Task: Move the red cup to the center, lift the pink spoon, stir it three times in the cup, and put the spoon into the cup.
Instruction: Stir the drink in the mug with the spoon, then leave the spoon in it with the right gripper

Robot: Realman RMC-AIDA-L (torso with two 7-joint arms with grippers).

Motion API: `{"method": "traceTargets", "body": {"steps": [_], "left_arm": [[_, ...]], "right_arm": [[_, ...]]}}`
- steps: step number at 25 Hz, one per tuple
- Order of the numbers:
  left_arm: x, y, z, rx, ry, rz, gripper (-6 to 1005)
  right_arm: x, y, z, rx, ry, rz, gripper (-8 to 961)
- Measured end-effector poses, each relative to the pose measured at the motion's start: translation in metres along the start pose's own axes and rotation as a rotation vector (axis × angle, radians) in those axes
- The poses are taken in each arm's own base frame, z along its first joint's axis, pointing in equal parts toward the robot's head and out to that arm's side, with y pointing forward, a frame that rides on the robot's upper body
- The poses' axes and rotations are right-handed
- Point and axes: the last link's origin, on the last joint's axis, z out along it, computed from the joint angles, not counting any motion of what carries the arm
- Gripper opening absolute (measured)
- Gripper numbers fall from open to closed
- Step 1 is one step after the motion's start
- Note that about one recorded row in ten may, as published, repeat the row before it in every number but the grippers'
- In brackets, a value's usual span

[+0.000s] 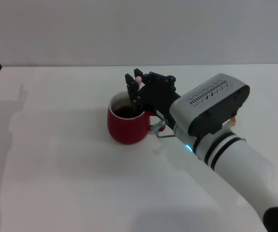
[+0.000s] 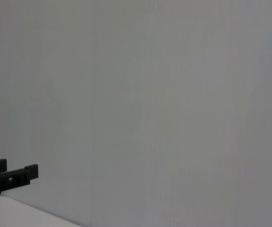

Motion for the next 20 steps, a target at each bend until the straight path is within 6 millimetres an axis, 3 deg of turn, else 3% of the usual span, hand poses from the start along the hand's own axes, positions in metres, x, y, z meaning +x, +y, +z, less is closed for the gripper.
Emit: {"method": "traceTargets", "body": {"steps": [10,14,20], "left_arm": [[-0.001,-0.001,-0.001,0.003,-0.005,0.002,834],[-0.001,-0.001,-0.001,0.002,-0.005,0.002,834],[-0.002,-0.003,-0.003,0.004,-0.007,0.001,834]], "right_arm": [[0.003,0.020,-0.020,-0.030,-0.011,0.025,167],[0.002,0.022,-0.015,-0.046,-0.009,0.006,167],[-0.001,0.009,0.000,-0.026,-0.005,-0.012,167]]}}
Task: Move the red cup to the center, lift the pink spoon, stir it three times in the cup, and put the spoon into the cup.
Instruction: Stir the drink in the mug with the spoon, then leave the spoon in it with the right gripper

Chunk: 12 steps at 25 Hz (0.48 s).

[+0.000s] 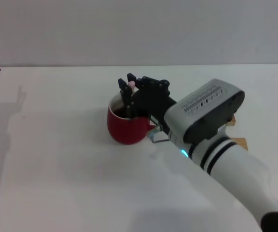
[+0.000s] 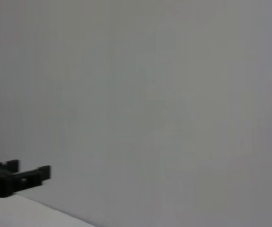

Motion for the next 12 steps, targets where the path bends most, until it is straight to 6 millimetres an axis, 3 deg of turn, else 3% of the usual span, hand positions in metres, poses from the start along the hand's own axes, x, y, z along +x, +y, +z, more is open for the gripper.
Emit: {"method": "traceTargets", "body": {"steps": [6,12], "left_arm": [[-0.001,0.000,-0.001,0.001,-0.002,0.000,834],[-0.001,-0.001,-0.001,0.001,-0.002,0.000,834]], "right_arm": [[0.005,-0.009,0.000,0.028,0.018,0.009,168],[0.009,-0.002,-0.015,0.028,0.016,0.039,167]]}}
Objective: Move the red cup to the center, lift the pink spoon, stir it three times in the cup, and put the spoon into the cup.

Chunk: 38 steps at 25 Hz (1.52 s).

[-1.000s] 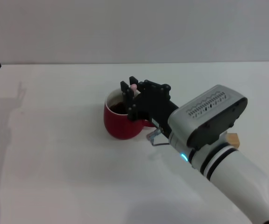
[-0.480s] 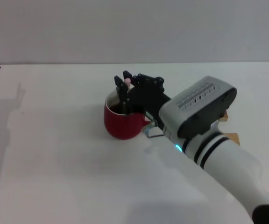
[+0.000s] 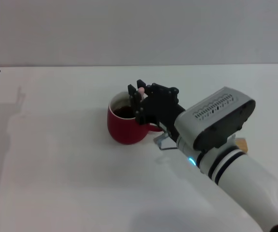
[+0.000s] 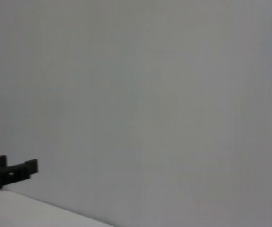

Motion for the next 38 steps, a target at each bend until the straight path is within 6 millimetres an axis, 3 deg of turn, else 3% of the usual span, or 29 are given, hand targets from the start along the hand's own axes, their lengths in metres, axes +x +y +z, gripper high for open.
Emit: {"method": "traceTargets", "body": {"steps": [5,23,34,38], "left_arm": [[0.000,0.001,0.001,-0.001,-0.003,0.000,834],[0.002,0.002,0.003,-0.003,0.000,-0.001,834],[0.002,0.002,0.003,-0.003,0.004,-0.002,834],[0.003,0.002,0.003,-0.002,0.005,-0.002,834]], "right_arm": [[0.000,0.007,-0.001,-0.021,-0.004,-0.008,167],[-0.006,0.001,0.010,-0.021,-0.005,-0.025,168],[-0.003,0.002,0.009,-0.026,0.009,-0.024,251],[-0.004,-0.002,0.010,-0.014,0.004,-0.031,362]]}}
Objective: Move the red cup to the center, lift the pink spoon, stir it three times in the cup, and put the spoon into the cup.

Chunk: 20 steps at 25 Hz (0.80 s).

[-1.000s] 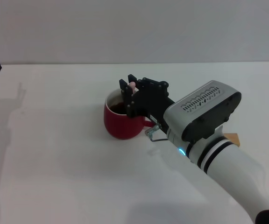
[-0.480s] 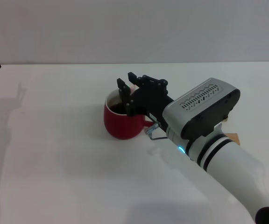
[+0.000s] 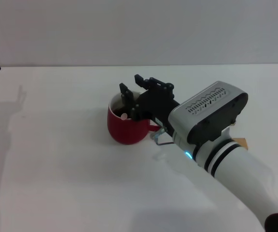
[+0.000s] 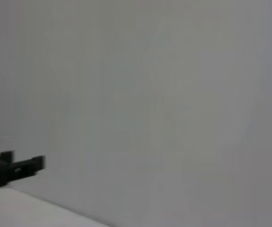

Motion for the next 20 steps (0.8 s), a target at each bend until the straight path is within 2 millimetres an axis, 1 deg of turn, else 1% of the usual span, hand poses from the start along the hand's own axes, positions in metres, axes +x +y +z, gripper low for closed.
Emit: {"method": "traceTargets", "body": {"steps": [1,2,3,5,10,14,16,18,20], "left_arm": [[0.000,0.000,0.000,0.000,0.000,0.000,834],[0.000,0.000,0.000,0.001,-0.001,-0.001,834],[0.000,0.000,0.000,0.001,-0.001,-0.001,834],[-0.001,-0.001,-0.001,0.003,-0.004,-0.001,834],[-0.002,-0.001,-0.002,0.004,-0.006,-0.001,834],[-0.003,-0.001,-0.003,0.004,-0.008,-0.002,834],[-0.003,-0.002,-0.003,0.006,-0.008,-0.013,834],[-0.003,-0.003,-0.003,0.008,-0.006,-0.022,834],[-0.002,-0.004,-0.003,0.009,-0.005,-0.023,834]], "right_arm": [[-0.001,-0.004,0.000,0.012,-0.004,-0.001,390],[-0.003,-0.016,-0.001,0.053,-0.011,-0.001,387],[-0.003,-0.016,-0.001,0.053,-0.011,-0.001,384],[-0.003,-0.028,-0.005,0.105,-0.014,-0.007,381],[-0.002,-0.054,-0.028,0.248,-0.022,-0.023,382],[0.002,-0.079,-0.057,0.380,-0.028,0.005,382],[0.005,-0.094,-0.076,0.458,-0.031,0.020,382],[0.010,-0.110,-0.100,0.551,-0.036,0.020,381],[0.015,-0.121,-0.121,0.623,-0.037,0.015,381]]}}
